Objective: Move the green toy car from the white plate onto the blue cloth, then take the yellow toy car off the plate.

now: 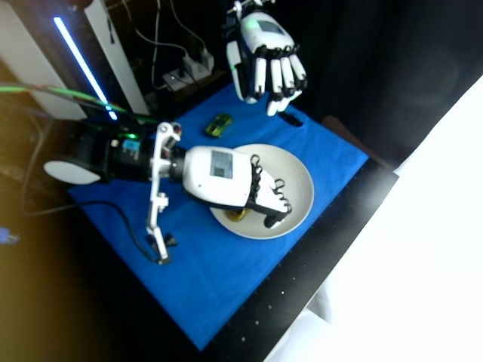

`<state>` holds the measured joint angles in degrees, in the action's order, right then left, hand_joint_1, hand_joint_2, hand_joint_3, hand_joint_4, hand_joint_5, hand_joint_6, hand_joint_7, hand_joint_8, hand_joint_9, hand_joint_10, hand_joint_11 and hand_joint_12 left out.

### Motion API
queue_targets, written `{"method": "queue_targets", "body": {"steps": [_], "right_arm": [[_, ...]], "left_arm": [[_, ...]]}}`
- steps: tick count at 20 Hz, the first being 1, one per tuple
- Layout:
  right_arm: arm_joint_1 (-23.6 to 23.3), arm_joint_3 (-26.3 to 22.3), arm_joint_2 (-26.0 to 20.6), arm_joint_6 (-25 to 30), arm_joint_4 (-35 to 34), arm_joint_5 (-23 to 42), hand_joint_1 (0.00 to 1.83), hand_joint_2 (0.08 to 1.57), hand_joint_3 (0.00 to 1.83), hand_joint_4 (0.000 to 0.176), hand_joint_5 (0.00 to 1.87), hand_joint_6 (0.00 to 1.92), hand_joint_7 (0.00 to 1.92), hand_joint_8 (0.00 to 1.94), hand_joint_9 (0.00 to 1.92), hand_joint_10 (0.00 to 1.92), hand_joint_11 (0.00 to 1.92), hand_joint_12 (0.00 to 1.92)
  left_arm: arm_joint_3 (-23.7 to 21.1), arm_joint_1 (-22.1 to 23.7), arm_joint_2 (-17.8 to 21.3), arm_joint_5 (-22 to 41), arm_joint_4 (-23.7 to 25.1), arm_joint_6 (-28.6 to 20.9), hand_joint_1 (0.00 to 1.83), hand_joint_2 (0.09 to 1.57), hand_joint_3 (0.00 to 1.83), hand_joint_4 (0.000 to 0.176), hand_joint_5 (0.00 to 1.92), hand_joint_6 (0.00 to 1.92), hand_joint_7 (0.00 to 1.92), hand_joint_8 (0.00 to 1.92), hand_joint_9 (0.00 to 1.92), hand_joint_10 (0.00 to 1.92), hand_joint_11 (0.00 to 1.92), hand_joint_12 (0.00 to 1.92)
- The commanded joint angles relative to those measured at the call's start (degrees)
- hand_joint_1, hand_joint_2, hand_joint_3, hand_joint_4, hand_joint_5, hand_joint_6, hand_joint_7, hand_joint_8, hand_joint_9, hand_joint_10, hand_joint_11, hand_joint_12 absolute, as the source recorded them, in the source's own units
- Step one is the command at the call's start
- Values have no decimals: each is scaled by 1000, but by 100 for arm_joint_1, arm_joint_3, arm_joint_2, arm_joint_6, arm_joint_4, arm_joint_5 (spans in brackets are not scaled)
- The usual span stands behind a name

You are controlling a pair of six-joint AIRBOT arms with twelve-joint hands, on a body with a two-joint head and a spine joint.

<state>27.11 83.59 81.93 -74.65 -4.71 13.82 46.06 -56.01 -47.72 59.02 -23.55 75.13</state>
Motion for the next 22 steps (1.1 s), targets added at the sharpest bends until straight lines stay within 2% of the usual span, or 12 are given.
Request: {"method": "queue_targets", "body": {"steps": [1, 8, 12, 13, 14, 15, 16, 17, 18, 20, 21, 22], "right_arm": [[-20, 21, 21, -14, 25, 598, 960, 966, 0, 0, 693, 4, 805, 21, 532, 844, 308, 1711], [31, 98, 96, -14, 21, 531, 1094, 980, 0, 0, 873, 12, 783, 0, 529, 526, 122, 1545], [76, 137, 142, -14, 14, 495, 1083, 978, 0, 0, 752, 0, 761, 0, 622, 315, 166, 1517], [89, 152, 160, -14, 13, 485, 1097, 983, 0, 0, 734, 0, 777, 2, 594, 440, 175, 1579], [94, 162, 172, -14, 13, 477, 1119, 986, 0, 0, 718, 3, 907, 102, 576, 987, 331, 1777], [97, 171, 180, -14, 13, 470, 1156, 989, 0, 0, 781, 4, 763, 769, 543, 1404, 432, 1892], [98, 173, 182, -14, 13, 466, 1161, 1077, 9, 0, 948, 755, 699, 995, 533, 1450, 423, 1915], [98, 173, 182, -14, 13, 464, 1145, 1134, 2, 0, 906, 1031, 660, 936, 496, 1361, 364, 1893], [98, 173, 182, -14, 13, 463, 1188, 1173, 1, 0, 943, 1026, 728, 1281, 505, 1266, 349, 1852], [97, 170, 178, -14, 13, 464, 1207, 1197, 0, 0, 934, 1155, 708, 1312, 530, 1085, 329, 1754], [97, 156, 178, -14, 13, 464, 1200, 1202, 0, 0, 926, 1157, 699, 1344, 545, 1129, 359, 1802], [97, 127, 178, -15, 16, 465, 1218, 1201, 0, 0, 935, 946, 718, 1527, 581, 1539, 538, 1897]], "left_arm": [[13, 48, -15, 699, 149, -44, 789, 1312, 0, 176, 600, 1533, 481, 886, 303, 1171, 74, 1777], [12, 47, -15, 721, 161, -90, 785, 1317, 0, 176, 592, 1544, 415, 1063, 263, 1315, 47, 1876], [11, 45, -15, 737, 166, -108, 798, 1308, 0, 176, 607, 1522, 376, 1188, 254, 1440, 60, 1920], [11, 43, -15, 741, 166, -115, 798, 1309, 0, 176, 606, 1524, 368, 1205, 246, 1459, 67, 1921], [11, 43, -15, 746, 169, -118, 798, 1311, 0, 176, 602, 1531, 375, 1156, 247, 1391, 59, 1907], [11, 41, -15, 748, 170, -120, 794, 1314, 0, 176, 598, 1537, 373, 1155, 244, 1389, 67, 1918], [10, 40, -16, 748, 170, -124, 801, 1310, 0, 176, 605, 1527, 391, 1133, 264, 1370, 88, 1890], [10, 38, -16, 749, 170, -125, 806, 1306, 0, 176, 612, 1517, 398, 1137, 264, 1385, 82, 1898], [10, 37, -16, 750, 170, -126, 805, 1305, 0, 176, 613, 1516, 399, 1140, 266, 1393, 93, 1886], [10, 30, -17, 755, 164, -126, 821, 1293, 0, 176, 634, 1485, 426, 1063, 279, 1309, 62, 1816], [10, 21, -18, 759, 155, -126, 824, 1290, 0, 176, 640, 1477, 437, 1044, 291, 1285, 70, 1792], [10, 14, -24, 761, 142, -126, 828, 1287, 0, 176, 645, 1470, 464, 958, 304, 1204, 70, 1739]]}}
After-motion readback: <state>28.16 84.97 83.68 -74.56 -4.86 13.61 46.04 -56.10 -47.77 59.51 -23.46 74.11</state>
